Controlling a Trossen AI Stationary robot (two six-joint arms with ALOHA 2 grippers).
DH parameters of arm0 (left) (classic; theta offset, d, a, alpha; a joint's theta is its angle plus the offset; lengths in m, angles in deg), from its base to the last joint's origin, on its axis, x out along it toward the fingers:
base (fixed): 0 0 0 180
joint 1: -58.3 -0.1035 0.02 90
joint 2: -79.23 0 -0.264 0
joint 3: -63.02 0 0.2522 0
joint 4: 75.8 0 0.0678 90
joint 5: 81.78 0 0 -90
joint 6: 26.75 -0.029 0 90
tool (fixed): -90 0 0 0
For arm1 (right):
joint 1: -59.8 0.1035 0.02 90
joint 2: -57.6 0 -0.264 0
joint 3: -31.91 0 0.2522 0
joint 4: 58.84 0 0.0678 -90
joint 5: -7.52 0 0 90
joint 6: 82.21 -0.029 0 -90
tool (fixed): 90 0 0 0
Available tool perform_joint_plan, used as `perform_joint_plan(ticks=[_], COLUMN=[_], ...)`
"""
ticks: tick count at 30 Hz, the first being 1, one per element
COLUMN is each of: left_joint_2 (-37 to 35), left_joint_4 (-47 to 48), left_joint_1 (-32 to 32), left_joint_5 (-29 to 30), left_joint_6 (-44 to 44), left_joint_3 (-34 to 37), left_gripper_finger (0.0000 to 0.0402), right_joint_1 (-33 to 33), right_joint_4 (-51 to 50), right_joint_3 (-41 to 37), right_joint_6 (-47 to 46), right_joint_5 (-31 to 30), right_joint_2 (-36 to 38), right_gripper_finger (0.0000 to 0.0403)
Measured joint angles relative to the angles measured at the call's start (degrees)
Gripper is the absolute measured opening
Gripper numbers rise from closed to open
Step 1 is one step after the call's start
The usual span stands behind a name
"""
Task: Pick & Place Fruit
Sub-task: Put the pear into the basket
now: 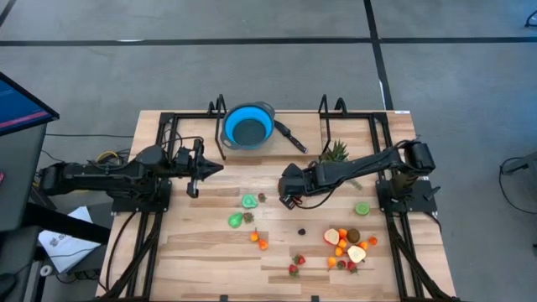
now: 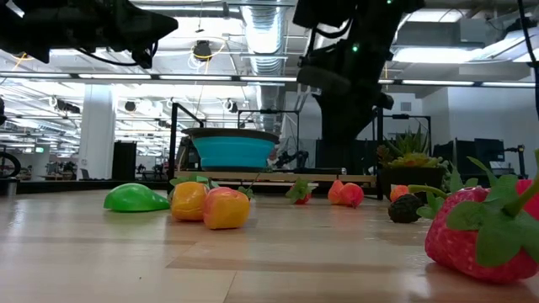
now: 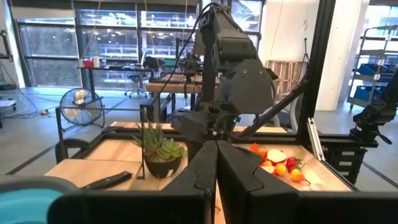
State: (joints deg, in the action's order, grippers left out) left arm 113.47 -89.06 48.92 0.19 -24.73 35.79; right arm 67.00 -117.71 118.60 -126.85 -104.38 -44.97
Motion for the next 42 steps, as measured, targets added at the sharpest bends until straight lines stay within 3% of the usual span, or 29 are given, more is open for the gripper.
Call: perform_joint_plan(ticks=[4, 7, 25, 42], left_joint_2=[0.0, 0.0, 0.0, 1.0], left_joint_4=[-0.1, 0.0, 0.0, 0.3], left_joint_1=[0.0, 0.0, 0.0, 0.0], left_joint_5=[0.0, 0.0, 0.0, 0.0], left_joint_6=[0.0, 0.0, 0.0, 0.3], left_joint_3=[0.0, 0.0, 0.0, 0.1], left_gripper_finger=[0.0002, 0.0002, 0.0002, 0.0002], right_joint_1=[-0.2, -0.6, -0.6, -2.1], right_joint_4=[-0.6, -1.6, -0.9, -1.2], right_joint_3=[0.0, 0.0, -0.1, -0.2], right_joint_6=[-2.3, -3.4, -4.5, -4.5], right_joint_5=[-0.1, -0.2, -0.4, 0.3], right_joint_2=[0.0, 0.0, -0.2, -11.0], right_gripper_finger=[0.0225, 0.0243, 0.0213, 0.0206])
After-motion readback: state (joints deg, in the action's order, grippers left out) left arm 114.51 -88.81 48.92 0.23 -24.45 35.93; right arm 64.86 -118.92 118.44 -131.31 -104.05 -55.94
